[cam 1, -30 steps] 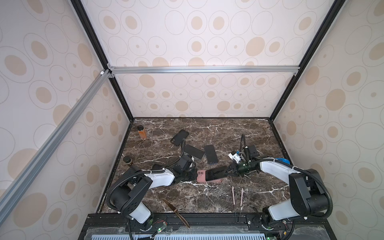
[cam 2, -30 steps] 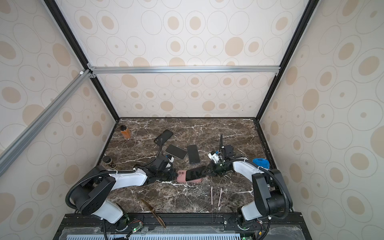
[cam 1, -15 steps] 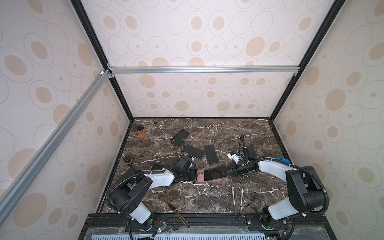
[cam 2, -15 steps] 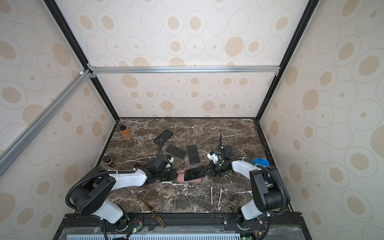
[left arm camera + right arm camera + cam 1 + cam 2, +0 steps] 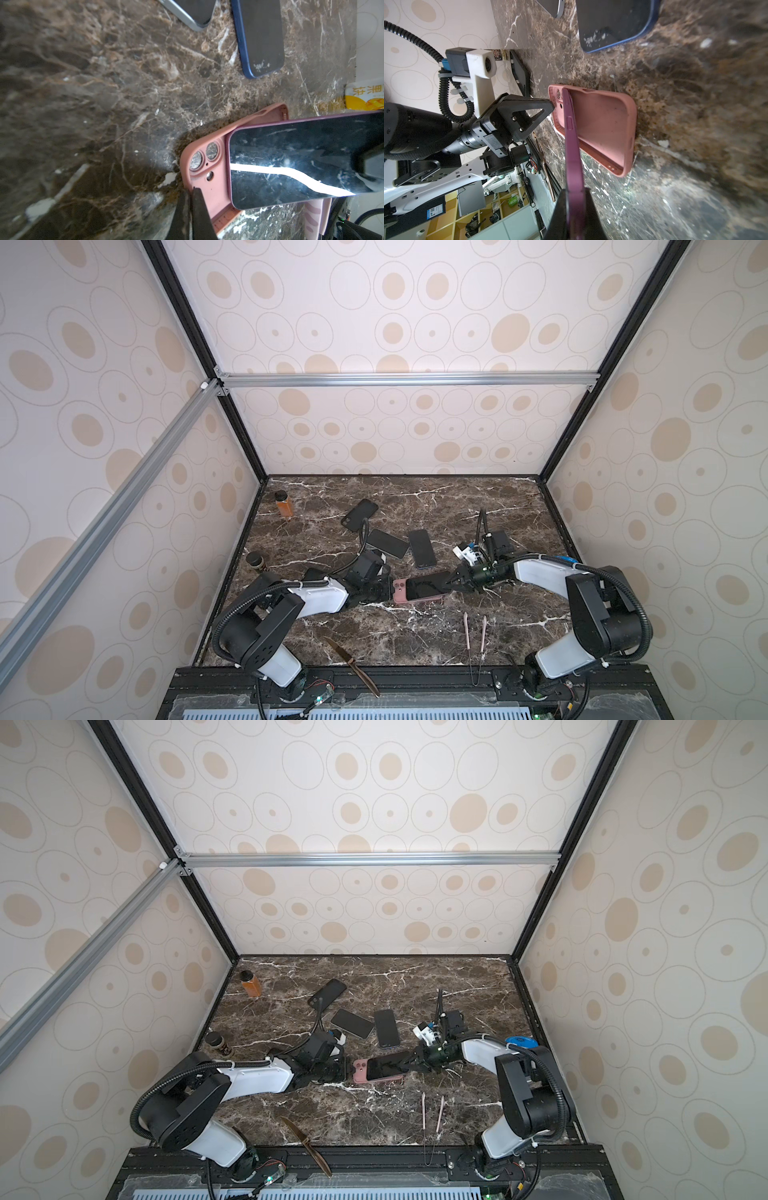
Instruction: Put the phone into the phone case
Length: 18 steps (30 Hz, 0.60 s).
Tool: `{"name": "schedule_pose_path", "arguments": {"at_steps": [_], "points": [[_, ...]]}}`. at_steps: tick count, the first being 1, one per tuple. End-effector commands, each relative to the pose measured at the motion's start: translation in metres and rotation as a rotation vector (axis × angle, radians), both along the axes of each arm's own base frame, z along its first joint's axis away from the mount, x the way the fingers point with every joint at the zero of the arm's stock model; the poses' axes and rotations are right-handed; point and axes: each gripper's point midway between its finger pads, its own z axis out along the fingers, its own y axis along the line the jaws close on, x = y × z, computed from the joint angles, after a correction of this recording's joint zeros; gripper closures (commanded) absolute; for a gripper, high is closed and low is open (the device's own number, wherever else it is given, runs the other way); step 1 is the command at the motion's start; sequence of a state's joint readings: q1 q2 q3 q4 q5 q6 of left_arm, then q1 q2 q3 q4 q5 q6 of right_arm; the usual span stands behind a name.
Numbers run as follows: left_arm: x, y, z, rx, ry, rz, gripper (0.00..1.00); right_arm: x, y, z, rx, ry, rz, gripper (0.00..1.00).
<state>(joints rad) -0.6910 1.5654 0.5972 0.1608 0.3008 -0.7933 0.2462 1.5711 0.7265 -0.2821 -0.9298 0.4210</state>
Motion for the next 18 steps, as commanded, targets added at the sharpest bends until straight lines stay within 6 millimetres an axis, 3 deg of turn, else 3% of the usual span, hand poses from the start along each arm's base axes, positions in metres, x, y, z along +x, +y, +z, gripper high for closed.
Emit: {"name": "schedule_pose_path", "arguments": {"at_steps": [1,4,18], "points": [[0.003,-0.011,0.009,-0.038,-0.029,-0.019,0.95,-0.009,-0.008,-0.032,-0.134,0.052,0.0,0.96],[0.009,-0.006,0.011,-0.031,-0.038,0.012,1.0,-0.013,-0.009,-0.032,-0.143,0.056,0.016,0.98],[0.014,-0.008,0.021,-0.068,-0.065,-0.005,0.96,-0.012,-0.006,-0.04,-0.122,0.077,0.015,0.96]]}}
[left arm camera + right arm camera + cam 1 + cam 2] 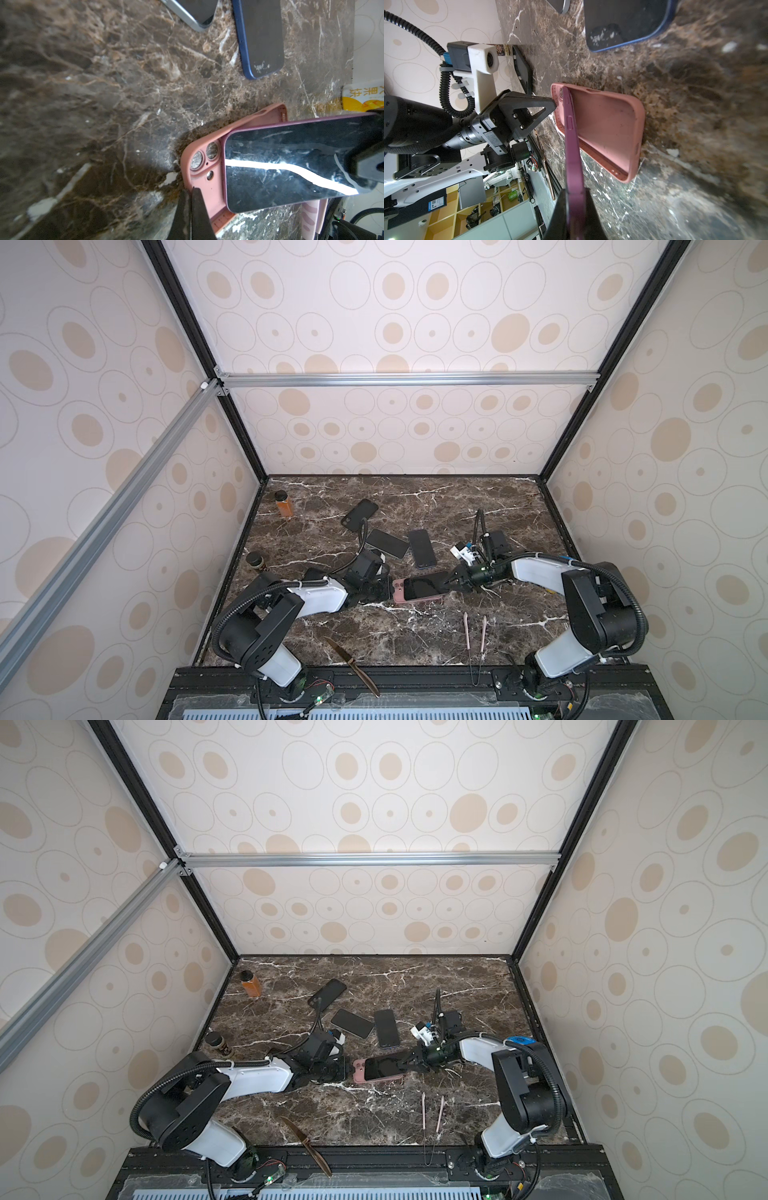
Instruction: Put the phone into the phone case
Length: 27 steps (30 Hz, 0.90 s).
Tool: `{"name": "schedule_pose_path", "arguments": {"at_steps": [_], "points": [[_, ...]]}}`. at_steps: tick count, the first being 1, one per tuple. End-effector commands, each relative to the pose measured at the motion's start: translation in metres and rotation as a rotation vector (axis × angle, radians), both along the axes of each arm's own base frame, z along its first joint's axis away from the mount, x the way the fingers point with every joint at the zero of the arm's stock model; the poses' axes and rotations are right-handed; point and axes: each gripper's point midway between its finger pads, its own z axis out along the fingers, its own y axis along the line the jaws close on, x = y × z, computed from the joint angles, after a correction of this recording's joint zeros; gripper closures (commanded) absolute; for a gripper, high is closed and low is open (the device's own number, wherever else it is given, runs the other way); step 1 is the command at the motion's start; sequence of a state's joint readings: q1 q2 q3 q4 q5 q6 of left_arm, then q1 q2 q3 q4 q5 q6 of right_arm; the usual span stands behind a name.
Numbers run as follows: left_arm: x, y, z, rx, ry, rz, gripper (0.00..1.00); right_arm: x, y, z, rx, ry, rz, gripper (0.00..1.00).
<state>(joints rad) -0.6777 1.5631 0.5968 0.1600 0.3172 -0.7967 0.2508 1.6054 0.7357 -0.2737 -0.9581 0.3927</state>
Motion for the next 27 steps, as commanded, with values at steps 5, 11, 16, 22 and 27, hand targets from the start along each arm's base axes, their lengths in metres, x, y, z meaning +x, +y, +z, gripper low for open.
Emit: {"name": "schedule_pose_path", "arguments": {"at_steps": [5,11,16,22,27], "points": [[0.013,-0.011,0.02,-0.066,-0.078,-0.014,0.9,-0.011,-0.009,-0.039,-0.136,0.083,-0.004,0.95],[0.016,-0.012,0.018,-0.061,-0.081,-0.013,0.89,-0.013,-0.007,-0.041,-0.127,0.093,0.016,0.95],[0.021,-0.008,0.016,-0.052,-0.085,0.01,0.89,-0.014,-0.007,-0.042,-0.126,0.095,0.031,0.95],[0.028,0.001,0.015,-0.056,-0.079,0.062,0.95,-0.016,-0.008,-0.044,-0.132,0.099,0.034,0.95],[0.031,0.006,0.013,-0.052,-0.074,0.076,0.98,-0.016,-0.009,-0.045,-0.142,0.097,0.031,0.96]]}}
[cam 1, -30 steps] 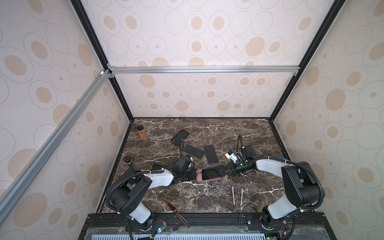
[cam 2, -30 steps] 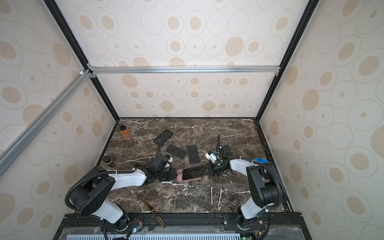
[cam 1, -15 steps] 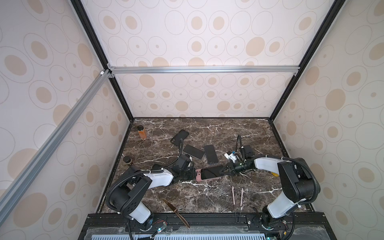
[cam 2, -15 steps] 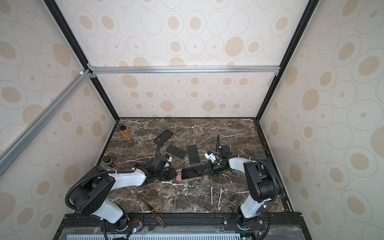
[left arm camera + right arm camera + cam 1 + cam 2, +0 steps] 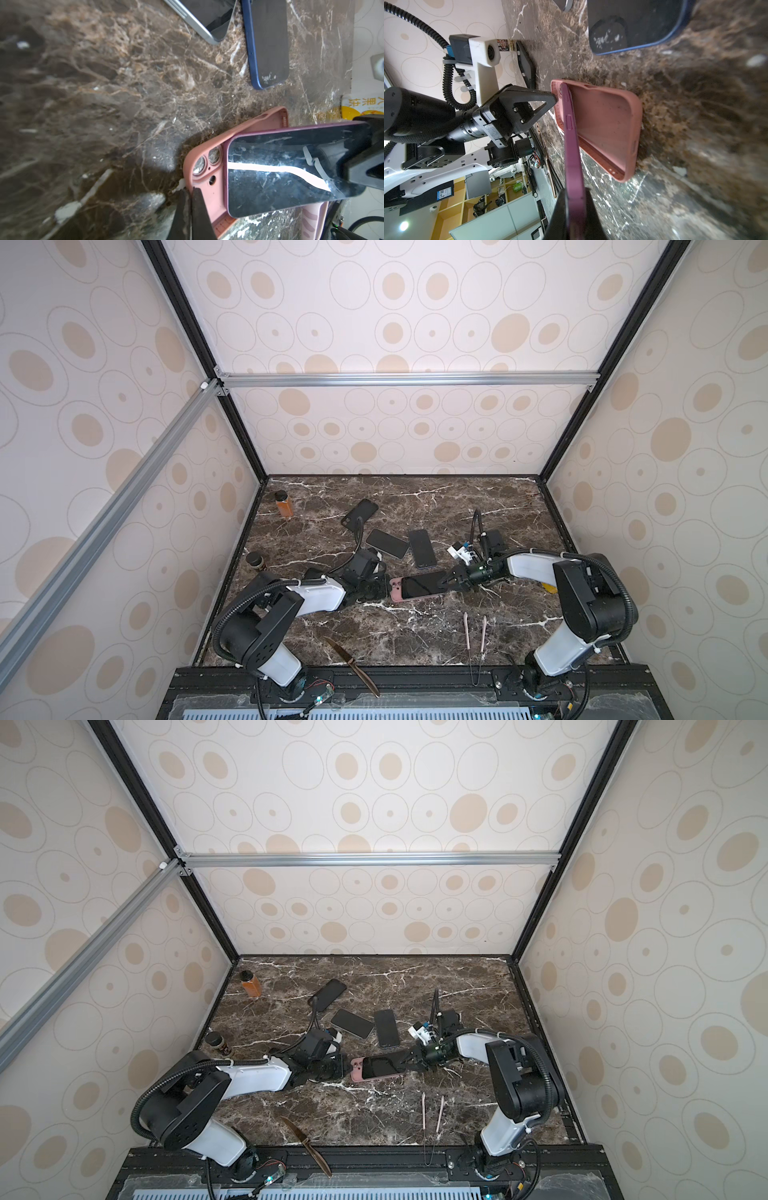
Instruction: Put the phone into the phone case
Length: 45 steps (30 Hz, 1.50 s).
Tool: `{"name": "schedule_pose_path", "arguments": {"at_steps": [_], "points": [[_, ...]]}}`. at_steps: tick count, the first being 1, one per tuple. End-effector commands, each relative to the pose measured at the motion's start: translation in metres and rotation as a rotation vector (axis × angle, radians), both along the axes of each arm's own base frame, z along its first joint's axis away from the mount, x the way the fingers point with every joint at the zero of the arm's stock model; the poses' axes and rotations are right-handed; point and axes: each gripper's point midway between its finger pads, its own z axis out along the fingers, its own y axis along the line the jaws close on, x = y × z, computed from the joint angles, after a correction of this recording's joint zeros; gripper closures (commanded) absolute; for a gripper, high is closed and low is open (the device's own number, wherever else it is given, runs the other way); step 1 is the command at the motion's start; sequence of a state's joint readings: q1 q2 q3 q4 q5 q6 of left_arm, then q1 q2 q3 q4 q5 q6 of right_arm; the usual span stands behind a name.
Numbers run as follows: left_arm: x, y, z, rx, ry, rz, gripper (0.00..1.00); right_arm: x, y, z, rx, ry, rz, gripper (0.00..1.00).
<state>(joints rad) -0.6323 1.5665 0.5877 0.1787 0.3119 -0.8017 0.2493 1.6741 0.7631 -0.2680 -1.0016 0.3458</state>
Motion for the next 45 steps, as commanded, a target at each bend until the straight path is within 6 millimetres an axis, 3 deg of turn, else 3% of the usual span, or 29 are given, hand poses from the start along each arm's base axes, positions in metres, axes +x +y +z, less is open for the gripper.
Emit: {"name": "schedule_pose_path", "arguments": {"at_steps": [1,15,25,45], "points": [[0.02,-0.005,0.014,-0.048,-0.07,0.027,0.98,-0.019,-0.015,-0.04,-0.181,0.087,-0.004,0.96],[0.02,-0.006,0.014,-0.078,-0.073,0.03,0.99,-0.019,-0.019,-0.042,-0.221,0.077,-0.009,0.97],[0.018,-0.018,0.027,-0.135,-0.098,-0.039,0.86,-0.02,-0.004,-0.047,-0.203,0.098,0.035,0.96],[0.019,-0.019,0.026,-0.132,-0.092,-0.042,0.78,-0.022,0.002,-0.044,-0.223,0.056,0.085,0.98]]}}
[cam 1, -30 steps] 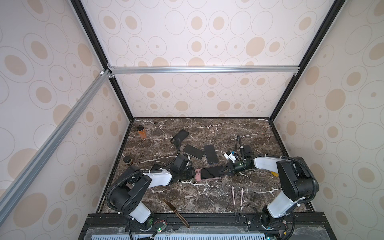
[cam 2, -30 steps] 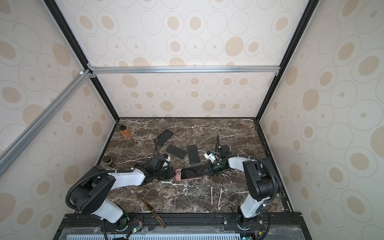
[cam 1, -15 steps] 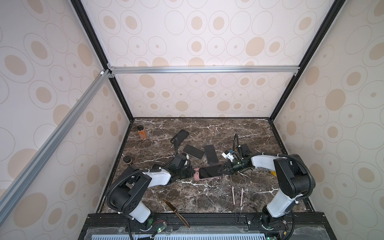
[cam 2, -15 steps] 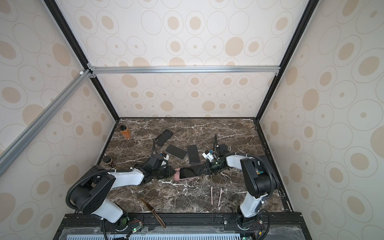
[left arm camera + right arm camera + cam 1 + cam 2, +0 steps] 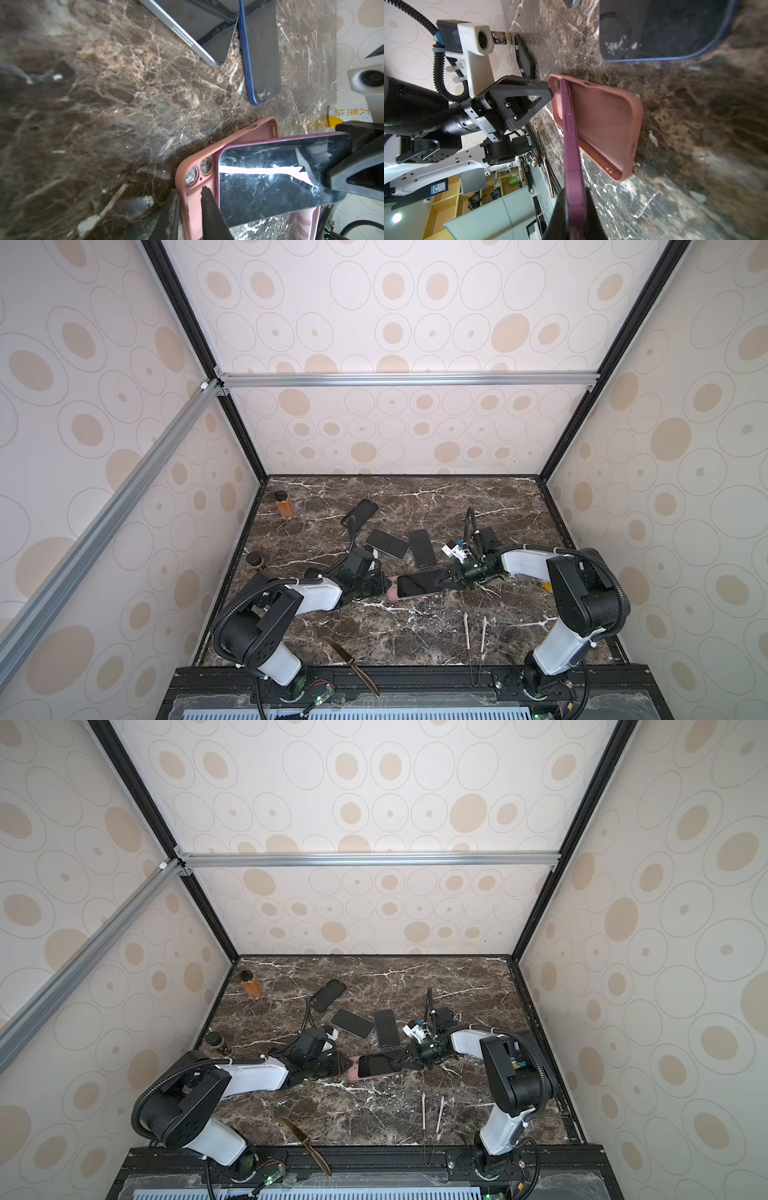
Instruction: Put the phone into the phone case
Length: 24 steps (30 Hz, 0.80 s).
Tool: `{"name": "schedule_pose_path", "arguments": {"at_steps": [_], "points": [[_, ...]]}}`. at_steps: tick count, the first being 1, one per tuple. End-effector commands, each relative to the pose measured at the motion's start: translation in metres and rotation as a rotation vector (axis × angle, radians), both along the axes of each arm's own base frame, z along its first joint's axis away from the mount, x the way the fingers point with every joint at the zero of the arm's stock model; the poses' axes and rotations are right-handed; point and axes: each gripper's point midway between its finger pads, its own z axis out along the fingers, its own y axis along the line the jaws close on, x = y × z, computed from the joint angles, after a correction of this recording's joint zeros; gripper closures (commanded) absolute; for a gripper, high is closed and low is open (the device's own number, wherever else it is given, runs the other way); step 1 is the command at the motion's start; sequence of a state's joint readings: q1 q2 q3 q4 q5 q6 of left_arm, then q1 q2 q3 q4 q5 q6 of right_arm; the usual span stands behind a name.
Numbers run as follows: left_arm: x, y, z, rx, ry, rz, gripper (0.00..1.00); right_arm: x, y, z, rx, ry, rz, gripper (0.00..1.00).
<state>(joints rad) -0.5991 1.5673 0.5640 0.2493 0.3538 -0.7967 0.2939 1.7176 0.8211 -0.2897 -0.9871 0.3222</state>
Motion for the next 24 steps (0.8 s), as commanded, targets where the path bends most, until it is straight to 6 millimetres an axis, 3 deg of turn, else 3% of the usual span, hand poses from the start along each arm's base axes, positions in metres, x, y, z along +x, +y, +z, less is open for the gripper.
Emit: {"name": "schedule_pose_path", "arguments": {"at_steps": [1,13,24], "points": [[0.012,-0.022,0.022,-0.086,-0.073,-0.048,0.78,-0.025,-0.01,-0.044,-0.211,0.07,0.028,0.98],[0.009,-0.025,0.022,-0.096,-0.076,-0.079,0.73,-0.021,0.003,-0.051,-0.183,0.106,0.043,0.97],[0.008,-0.017,0.011,-0.069,-0.051,-0.04,0.77,-0.026,-0.001,-0.049,-0.217,0.057,0.063,0.98]]}}
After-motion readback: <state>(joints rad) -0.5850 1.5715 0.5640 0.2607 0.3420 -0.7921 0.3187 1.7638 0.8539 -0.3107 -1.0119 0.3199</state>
